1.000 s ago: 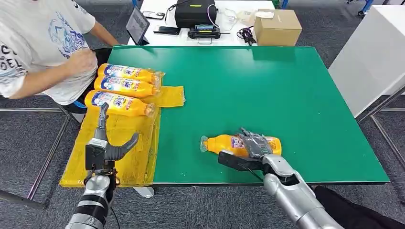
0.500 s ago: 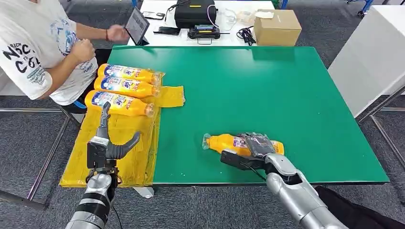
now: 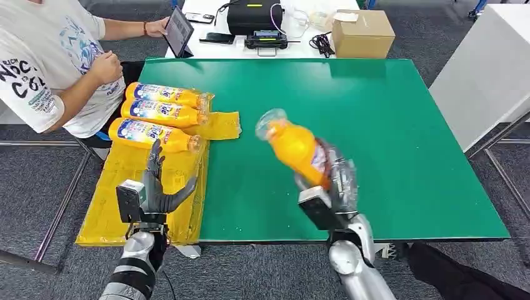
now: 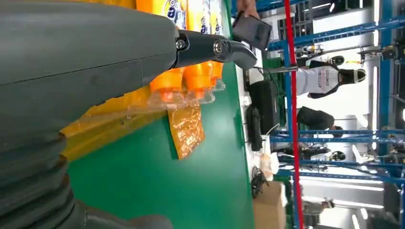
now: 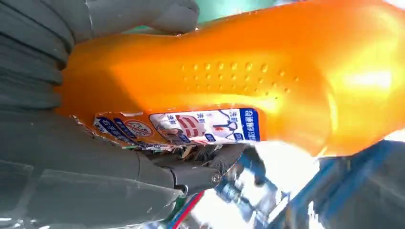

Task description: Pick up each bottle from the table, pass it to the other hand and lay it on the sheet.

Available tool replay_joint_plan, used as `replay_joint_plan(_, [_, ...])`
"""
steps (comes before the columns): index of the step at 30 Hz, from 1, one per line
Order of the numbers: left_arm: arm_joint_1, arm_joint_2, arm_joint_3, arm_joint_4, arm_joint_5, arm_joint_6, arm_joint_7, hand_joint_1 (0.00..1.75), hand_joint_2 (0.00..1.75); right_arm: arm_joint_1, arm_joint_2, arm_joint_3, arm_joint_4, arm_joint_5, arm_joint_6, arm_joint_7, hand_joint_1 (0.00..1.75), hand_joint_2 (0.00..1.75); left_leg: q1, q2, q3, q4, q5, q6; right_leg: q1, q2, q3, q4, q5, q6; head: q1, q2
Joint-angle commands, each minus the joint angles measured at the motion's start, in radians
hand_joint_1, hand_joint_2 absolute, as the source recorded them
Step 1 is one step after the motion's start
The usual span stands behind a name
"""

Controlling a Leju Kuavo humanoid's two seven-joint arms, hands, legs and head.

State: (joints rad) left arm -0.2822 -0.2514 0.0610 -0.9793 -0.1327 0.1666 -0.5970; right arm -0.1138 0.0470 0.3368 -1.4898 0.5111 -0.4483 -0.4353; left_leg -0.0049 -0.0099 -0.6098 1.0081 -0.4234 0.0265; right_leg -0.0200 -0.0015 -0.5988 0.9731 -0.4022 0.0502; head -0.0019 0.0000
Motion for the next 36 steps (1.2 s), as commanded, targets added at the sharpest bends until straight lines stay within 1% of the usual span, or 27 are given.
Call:
replay_joint_plan(1, [-0.007, -0.001, -0.083, -0.038, 0.139, -0.116, 0.089, 0.00, 1.75, 0.059, 0.093, -0.173, -0.165, -0.044, -0.088, -0.100, 1.75, 1.75, 0.000, -0.002, 0.001, 0.001, -0.001, -0.001, 0.001, -0.002, 0.002, 0.001, -0.002, -0.002, 0.000, 0.000])
replay_joint_plan(8, [0.000, 0.004, -0.103, -0.048, 0.161, -0.148, 0.100, 0.00, 1.75, 0.057, 0.091, -0.180, -0.153, -0.045, -0.091, -0.112, 1.75, 1.75, 0.000, 0.000, 0.002, 0.000, -0.001, -0.001, 0.000, 0.000, 0.002, 0.000, -0.001, -0.002, 0.000, 0.000])
replay_joint_plan(10, [0.012, 0.012, -0.126, -0.068, 0.202, -0.200, 0.116, 0.00, 1.75, 0.058, 0.091, -0.188, -0.143, -0.042, -0.093, -0.119, 1.75, 1.75, 0.000, 0.000, 0.003, 0.000, -0.002, -0.002, 0.001, -0.001, 0.003, -0.001, -0.001, -0.002, 0.000, 0.000])
replay_joint_plan(12, [0.035, 0.020, -0.149, -0.108, 0.305, -0.310, 0.155, 0.00, 1.75, 0.063, 0.091, -0.199, -0.127, -0.041, -0.079, -0.131, 1.75, 1.75, 0.000, 0.000, 0.001, 0.000, -0.001, -0.001, 0.000, 0.000, 0.001, -0.001, 0.000, -0.001, -0.001, 0.000])
replay_joint_plan(13, [0.044, 0.022, -0.160, -0.125, 0.350, -0.345, 0.175, 0.00, 1.75, 0.064, 0.092, -0.201, -0.114, -0.041, -0.062, -0.133, 1.75, 1.75, 0.001, 0.001, 0.003, 0.001, -0.002, -0.001, 0.001, 0.000, 0.003, -0.001, -0.001, -0.002, 0.000, 0.000])
replay_joint_plan(15, [0.068, 0.036, -0.202, -0.163, 0.416, -0.416, 0.208, 0.00, 1.75, 0.071, 0.096, -0.200, -0.070, -0.040, -0.025, -0.140, 1.75, 1.75, 0.000, 0.001, 0.002, 0.000, -0.001, -0.001, 0.000, 0.000, 0.002, -0.001, 0.000, -0.001, -0.001, 0.000])
replay_joint_plan(16, [0.080, 0.041, -0.224, -0.178, 0.448, -0.450, 0.224, 0.00, 1.75, 0.075, 0.106, -0.192, -0.033, -0.046, 0.005, -0.149, 1.75, 1.75, 0.001, 0.001, 0.004, 0.000, -0.002, -0.001, 0.001, 0.001, 0.005, -0.002, -0.001, -0.002, 0.000, 0.000])
replay_joint_plan(18, [0.094, 0.049, -0.259, -0.189, 0.469, -0.481, 0.237, 0.00, 1.75, 0.073, 0.124, -0.162, 0.039, -0.063, 0.060, -0.161, 1.75, 1.75, 0.000, 0.001, 0.002, -0.001, -0.001, -0.001, 0.000, 0.001, 0.003, -0.002, 0.000, -0.001, 0.000, 0.000])
replay_joint_plan(19, [0.099, 0.051, -0.276, -0.188, 0.495, -0.500, 0.249, 0.00, 1.75, 0.067, 0.142, -0.144, 0.092, -0.060, 0.074, -0.176, 1.75, 1.75, 0.001, 0.003, 0.005, -0.001, -0.002, -0.001, 0.001, 0.002, 0.005, -0.002, -0.001, -0.002, 0.000, 0.000])
replay_joint_plan(21, [0.099, 0.054, -0.307, -0.177, 0.519, -0.532, 0.260, 0.00, 1.75, 0.053, 0.168, -0.104, 0.182, -0.062, 0.102, -0.191, 1.75, 1.75, 0.000, 0.002, 0.002, -0.001, -0.001, -0.001, 0.000, 0.002, 0.002, -0.002, 0.000, -0.001, 0.000, 0.000])
replay_joint_plan(22, [0.098, 0.053, -0.322, -0.163, 0.541, -0.542, 0.273, 0.00, 1.75, 0.036, 0.179, -0.069, 0.246, -0.056, 0.114, -0.204, 1.75, 1.75, 0.001, 0.004, 0.006, -0.002, -0.002, -0.002, 0.002, 0.004, 0.006, -0.003, 0.000, -0.003, 0.000, 0.000])
replay_joint_plan(23, [0.096, 0.054, -0.335, -0.156, 0.548, -0.554, 0.274, 0.00, 1.75, 0.026, 0.195, -0.056, 0.286, -0.067, 0.119, -0.213, 1.75, 1.75, 0.001, 0.003, 0.004, -0.002, -0.001, -0.001, 0.001, 0.003, 0.003, -0.002, 0.000, -0.002, 0.000, 0.000])
replay_joint_plan(24, [0.095, 0.055, -0.344, -0.151, 0.550, -0.554, 0.270, 0.00, 1.75, 0.015, 0.202, -0.035, 0.321, -0.067, 0.120, -0.222, 1.75, 1.75, 0.001, 0.005, 0.006, -0.002, -0.002, -0.002, 0.002, 0.004, 0.006, -0.003, 0.000, -0.003, 0.000, 0.000])
replay_joint_plan(26, [0.090, 0.056, -0.361, -0.146, 0.550, -0.562, 0.263, 0.00, 1.75, -0.006, 0.221, 0.003, 0.388, -0.070, 0.129, -0.226, 1.75, 1.75, 0.001, 0.004, 0.003, -0.001, -0.001, -0.001, 0.001, 0.003, 0.003, -0.002, 0.000, -0.002, 0.000, 0.000])
replay_joint_plan(27, [0.086, 0.058, -0.371, -0.145, 0.540, -0.563, 0.256, 0.00, 1.75, -0.019, 0.227, 0.023, 0.420, -0.068, 0.127, -0.229, 1.75, 1.75, 0.002, 0.006, 0.006, -0.002, -0.002, -0.002, 0.002, 0.005, 0.005, -0.002, 0.000, -0.003, 0.000, 0.000])
replay_joint_plan(28, [0.081, 0.054, -0.372, -0.142, 0.537, -0.558, 0.254, 0.00, 1.75, -0.029, 0.240, 0.034, 0.443, -0.074, 0.130, -0.228, 1.75, 1.75, 0.001, 0.005, 0.004, -0.001, -0.002, -0.002, 0.001, 0.004, 0.003, -0.002, 0.000, -0.002, -0.001, 0.000])
replay_joint_plan(29, [0.077, 0.053, -0.375, -0.137, 0.534, -0.552, 0.257, 0.00, 1.75, -0.042, 0.245, 0.052, 0.466, -0.076, 0.135, -0.229, 1.75, 1.75, 0.002, 0.006, 0.006, -0.002, -0.003, -0.003, 0.003, 0.005, 0.005, -0.002, 0.000, -0.004, 0.000, 0.000])
replay_joint_plan(32, [0.073, 0.052, -0.379, -0.133, 0.529, -0.547, 0.258, 0.00, 1.75, -0.046, 0.255, 0.064, 0.473, -0.075, 0.131, -0.226, 1.75, 1.75, 0.001, 0.003, 0.002, -0.001, -0.001, -0.001, 0.001, 0.002, 0.002, -0.001, 0.000, -0.001, 0.000, 0.000])
replay_joint_plan(35, [0.069, 0.047, -0.377, -0.115, 0.517, -0.522, 0.261, 0.00, 1.75, -0.072, 0.255, 0.131, 0.518, -0.065, 0.131, -0.220, 1.75, 1.75, 0.002, 0.004, 0.005, -0.001, -0.002, -0.002, 0.002, 0.003, 0.005, -0.002, -0.001, -0.002, 0.000, 0.000])
replay_joint_plan(36, [0.063, 0.047, -0.381, -0.102, 0.506, -0.513, 0.264, 0.00, 1.75, -0.081, 0.261, 0.158, 0.536, -0.048, 0.123, -0.217, 1.75, 1.75, 0.002, 0.003, 0.004, -0.001, -0.002, -0.001, 0.002, 0.003, 0.004, -0.002, 0.000, -0.002, 0.000, 0.000])
